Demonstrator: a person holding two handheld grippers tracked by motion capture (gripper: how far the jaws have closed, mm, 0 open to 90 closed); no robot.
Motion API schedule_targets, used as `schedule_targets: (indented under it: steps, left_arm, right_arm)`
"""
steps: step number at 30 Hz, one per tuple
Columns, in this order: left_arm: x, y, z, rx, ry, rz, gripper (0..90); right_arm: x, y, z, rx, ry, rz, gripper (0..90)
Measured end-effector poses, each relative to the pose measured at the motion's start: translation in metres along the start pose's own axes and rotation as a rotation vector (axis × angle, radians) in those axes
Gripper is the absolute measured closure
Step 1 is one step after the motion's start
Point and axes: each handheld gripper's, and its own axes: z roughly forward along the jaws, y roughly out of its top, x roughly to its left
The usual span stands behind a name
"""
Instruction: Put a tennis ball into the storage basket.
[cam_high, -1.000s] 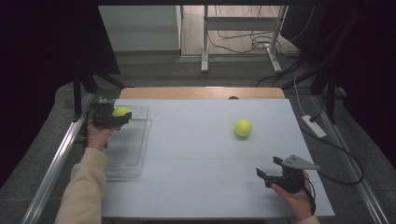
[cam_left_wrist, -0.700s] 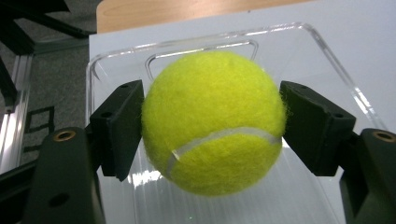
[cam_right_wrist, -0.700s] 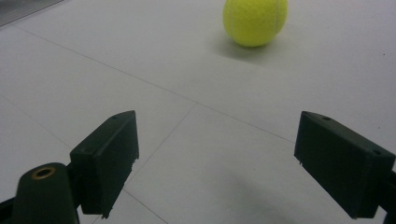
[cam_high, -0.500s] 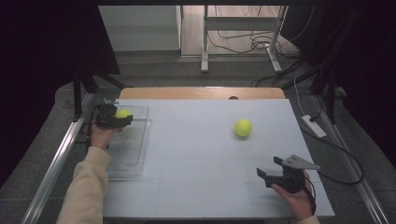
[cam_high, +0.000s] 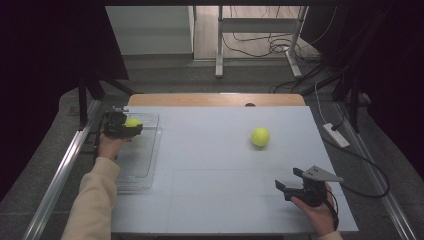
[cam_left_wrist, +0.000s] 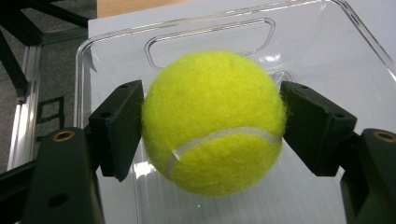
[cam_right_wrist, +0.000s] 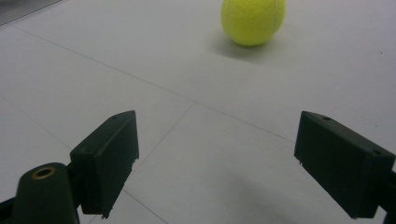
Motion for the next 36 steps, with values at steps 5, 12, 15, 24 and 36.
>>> schedule_targets:
  steps: [5,12,15,24,36]
  left_arm:
    - [0.001,0.0,-0.001,-0.003,0.0,-0.004,26.1]
    - [0.002,0.002,-0.01,-0.074,-0.028,-0.03,12.8]
    - [0.001,0.002,-0.014,-0.092,-0.043,-0.026,10.2]
    - [-0.001,0.001,-0.027,-0.138,-0.123,-0.019,7.3]
    - [-0.013,0.0,-0.052,-0.207,-0.235,0.03,6.5]
  right_arm:
    - [0.0,0.0,0.0,0.001,0.001,-0.001,13.9]
    - [0.0,0.0,0.0,0.001,0.001,-0.001,13.9]
    - [0.0,0.0,0.0,0.001,0.001,-0.001,13.9]
    - [0.0,0.0,-0.001,-0.002,-0.002,-0.001,13.9]
    - [-0.001,0.0,-0.001,-0.002,-0.003,0.0,13.9]
